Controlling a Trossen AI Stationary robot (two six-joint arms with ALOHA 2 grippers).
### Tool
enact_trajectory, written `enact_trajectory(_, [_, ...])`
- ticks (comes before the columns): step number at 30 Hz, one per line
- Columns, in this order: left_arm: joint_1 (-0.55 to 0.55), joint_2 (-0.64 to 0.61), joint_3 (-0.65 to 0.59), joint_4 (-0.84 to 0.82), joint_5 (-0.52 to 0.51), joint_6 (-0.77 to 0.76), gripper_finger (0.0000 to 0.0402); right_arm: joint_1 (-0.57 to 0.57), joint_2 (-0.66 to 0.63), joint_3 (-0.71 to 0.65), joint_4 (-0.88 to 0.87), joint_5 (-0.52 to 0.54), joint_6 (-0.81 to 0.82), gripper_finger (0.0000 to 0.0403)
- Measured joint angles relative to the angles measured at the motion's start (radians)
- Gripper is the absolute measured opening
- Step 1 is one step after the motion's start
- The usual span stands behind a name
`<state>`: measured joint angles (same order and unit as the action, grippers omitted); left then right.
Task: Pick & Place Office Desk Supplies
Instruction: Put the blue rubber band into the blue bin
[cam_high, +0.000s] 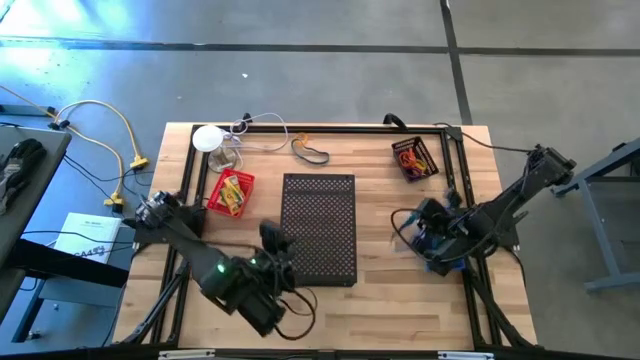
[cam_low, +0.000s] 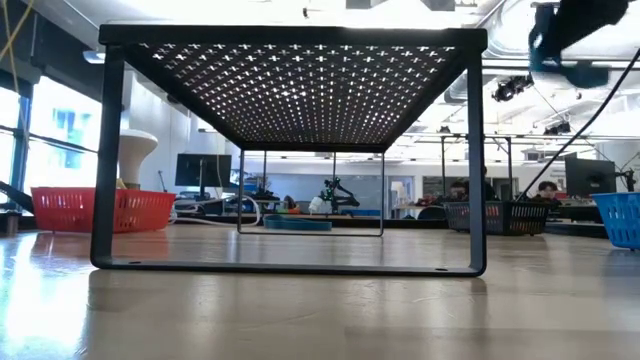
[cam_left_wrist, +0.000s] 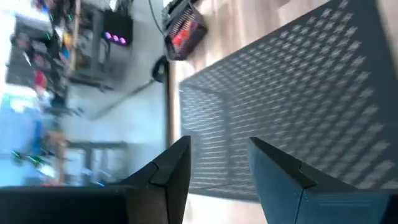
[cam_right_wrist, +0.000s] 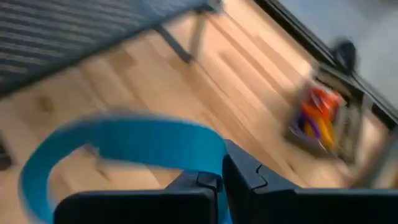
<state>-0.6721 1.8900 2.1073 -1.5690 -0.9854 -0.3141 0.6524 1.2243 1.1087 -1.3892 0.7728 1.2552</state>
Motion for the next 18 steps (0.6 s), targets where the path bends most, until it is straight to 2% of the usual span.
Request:
enact_trajectory(4, [0.046,-0.085,-0.002,-0.003,-0.012,0.127,0.015,-0.036,0.001,0.002,-0.182,-0.137,0.203,0.0003])
enact_trajectory(6, [0.087,-0.129,-0.002,-0.002,0.012,0.126,0.015,-0.054,0.002,-0.012,-0.172,-0.194,0.224,0.0003])
enact_trajectory(13, [0.289,-0.271,-0.002,-0.003,0.305,0.099,0.015,-0.093,0.03,-0.065,-0.179,-0.335,0.313,0.0003])
enact_trajectory(18, [0.409,-0.303,-0.003,-0.003,0.393,0.063,0.015,-0.092,0.027,-0.096,-0.182,-0.373,0.357,0.0003])
